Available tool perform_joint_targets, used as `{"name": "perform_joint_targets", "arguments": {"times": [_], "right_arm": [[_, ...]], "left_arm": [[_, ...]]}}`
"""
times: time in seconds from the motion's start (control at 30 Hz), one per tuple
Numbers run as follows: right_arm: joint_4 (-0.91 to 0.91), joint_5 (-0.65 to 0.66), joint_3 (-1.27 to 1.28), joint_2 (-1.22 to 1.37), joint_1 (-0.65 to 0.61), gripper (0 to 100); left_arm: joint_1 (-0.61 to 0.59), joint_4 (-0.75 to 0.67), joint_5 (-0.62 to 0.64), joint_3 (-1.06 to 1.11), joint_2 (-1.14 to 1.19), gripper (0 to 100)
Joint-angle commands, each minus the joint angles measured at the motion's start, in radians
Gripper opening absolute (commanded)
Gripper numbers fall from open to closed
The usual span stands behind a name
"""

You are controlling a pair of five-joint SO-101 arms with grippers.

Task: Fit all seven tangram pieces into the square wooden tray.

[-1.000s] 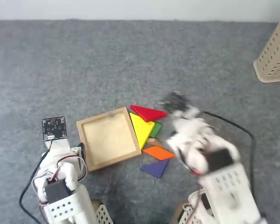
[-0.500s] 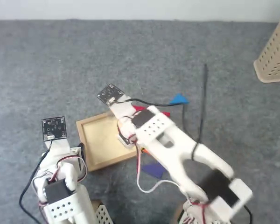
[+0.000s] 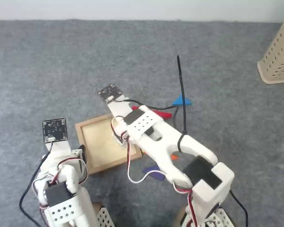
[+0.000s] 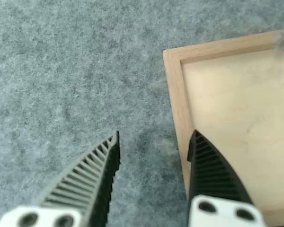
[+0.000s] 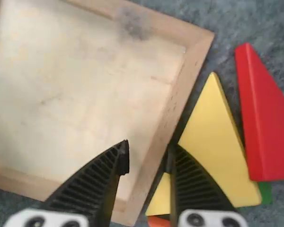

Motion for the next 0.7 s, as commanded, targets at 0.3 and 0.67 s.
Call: {"name": "perform_joint_targets", "arguments": {"times": [0.3, 0.67], "right_arm": [[-0.001, -0.106, -0.003, 0.002, 0.285, 0.6], [0.001, -0.110, 0.031, -0.027, 0.397, 0.6]], "left_arm": [[0.000, 0.003, 0.009, -0.019, -0.012, 23], [0.000, 0.003, 0.009, -0.019, -0.012, 23]]}}
